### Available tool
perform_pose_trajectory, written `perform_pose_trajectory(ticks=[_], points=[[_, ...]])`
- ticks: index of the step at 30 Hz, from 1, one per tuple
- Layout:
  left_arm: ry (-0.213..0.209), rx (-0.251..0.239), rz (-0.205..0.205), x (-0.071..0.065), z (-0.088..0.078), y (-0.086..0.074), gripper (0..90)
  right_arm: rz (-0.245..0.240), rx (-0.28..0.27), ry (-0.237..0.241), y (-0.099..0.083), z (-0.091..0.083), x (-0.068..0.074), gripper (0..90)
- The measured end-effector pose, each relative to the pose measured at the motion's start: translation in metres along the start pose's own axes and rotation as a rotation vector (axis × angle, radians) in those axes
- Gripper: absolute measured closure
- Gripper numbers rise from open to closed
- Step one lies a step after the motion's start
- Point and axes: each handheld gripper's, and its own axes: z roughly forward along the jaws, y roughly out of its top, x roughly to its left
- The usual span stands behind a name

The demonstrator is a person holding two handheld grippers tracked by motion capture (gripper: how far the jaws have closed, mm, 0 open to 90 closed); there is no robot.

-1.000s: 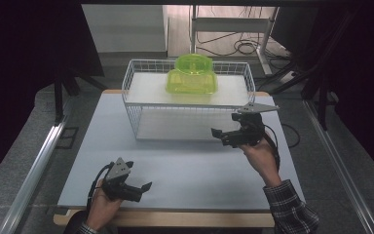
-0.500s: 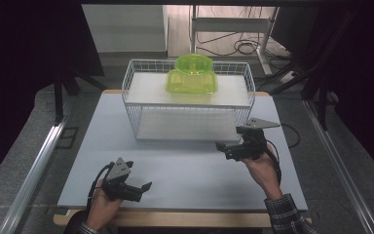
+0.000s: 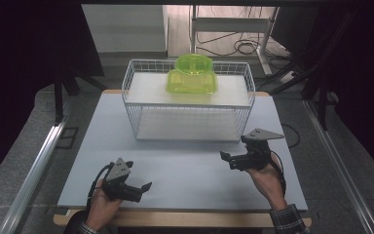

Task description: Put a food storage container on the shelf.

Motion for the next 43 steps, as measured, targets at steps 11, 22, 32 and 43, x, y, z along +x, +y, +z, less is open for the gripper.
perform_pose_trajectory(ticks=[11, 22, 32, 43], points=[[0.001, 0.005, 0.007, -0.001, 0.001, 0.000, 0.0, 0.016, 0.011, -0.028, -0.023, -0.006, -0.004, 0.0], [0.004, 0.007, 0.013, -0.001, 0.001, 0.000, 0.0, 0.026, 0.048, -0.064, -0.051, -0.008, -0.009, 0.0], [0.005, 0.009, 0.015, -0.001, 0.001, 0.000, 0.0, 0.040, 0.103, -0.074, -0.075, -0.005, -0.008, 0.0], [0.004, 0.015, 0.018, -0.001, 0.002, 0.000, 0.0, 0.033, 0.158, -0.082, -0.083, 0.003, -0.007, 0.0]])
